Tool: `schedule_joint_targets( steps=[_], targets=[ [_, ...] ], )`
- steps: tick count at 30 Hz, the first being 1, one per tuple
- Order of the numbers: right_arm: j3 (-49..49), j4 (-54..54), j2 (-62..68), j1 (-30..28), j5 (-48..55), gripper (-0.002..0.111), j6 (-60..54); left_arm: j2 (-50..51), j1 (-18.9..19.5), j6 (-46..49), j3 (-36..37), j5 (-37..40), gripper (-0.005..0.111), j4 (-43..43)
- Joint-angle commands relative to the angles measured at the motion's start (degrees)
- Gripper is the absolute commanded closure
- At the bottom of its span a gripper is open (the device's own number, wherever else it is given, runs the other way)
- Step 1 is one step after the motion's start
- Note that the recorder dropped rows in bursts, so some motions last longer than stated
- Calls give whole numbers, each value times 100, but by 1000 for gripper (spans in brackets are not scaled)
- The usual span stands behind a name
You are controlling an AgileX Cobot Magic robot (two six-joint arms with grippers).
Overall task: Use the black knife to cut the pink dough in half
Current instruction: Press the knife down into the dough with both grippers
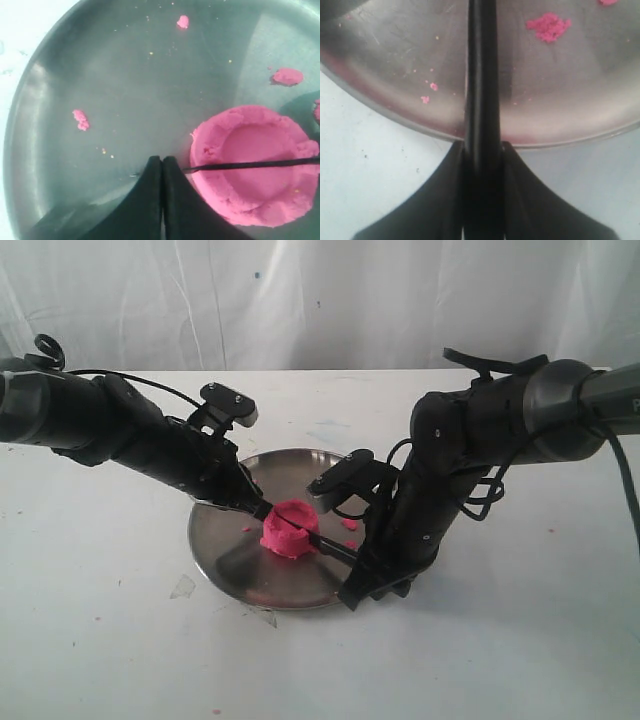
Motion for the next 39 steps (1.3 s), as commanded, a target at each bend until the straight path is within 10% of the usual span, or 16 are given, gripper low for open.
schedule_joint_targets(
  steps=[1, 22, 39],
  targets=[
    [13, 32, 47, 7, 37, 108, 4, -60, 97, 18, 29, 42, 107, -120],
    [4, 32, 47, 7, 138, 69, 4, -60, 97, 18, 29, 21, 107, -137],
    [-202, 32, 47, 7, 429, 98, 4, 86, 97, 232, 29, -24, 107, -305]
  ],
)
